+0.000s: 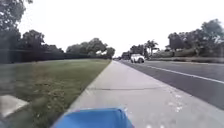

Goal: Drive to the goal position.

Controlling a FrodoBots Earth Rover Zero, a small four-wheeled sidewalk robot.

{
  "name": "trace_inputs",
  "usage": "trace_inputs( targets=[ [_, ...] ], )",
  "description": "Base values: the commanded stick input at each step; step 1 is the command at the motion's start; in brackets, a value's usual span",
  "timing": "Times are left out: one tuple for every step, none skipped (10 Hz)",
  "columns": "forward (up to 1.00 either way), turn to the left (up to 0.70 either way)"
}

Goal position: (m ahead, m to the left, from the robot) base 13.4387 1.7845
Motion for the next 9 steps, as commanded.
trace_inputs(
  targets=[
    [0.0,0.0],
    [0.0,0.0],
    [0.45,0.0],
    [0.92,0.0],
    [1.0,0.0],
    [1.0,0.0],
    [1.0,0.0],
    [1.0,0.0],
    [1.0,0.0]
  ],
)
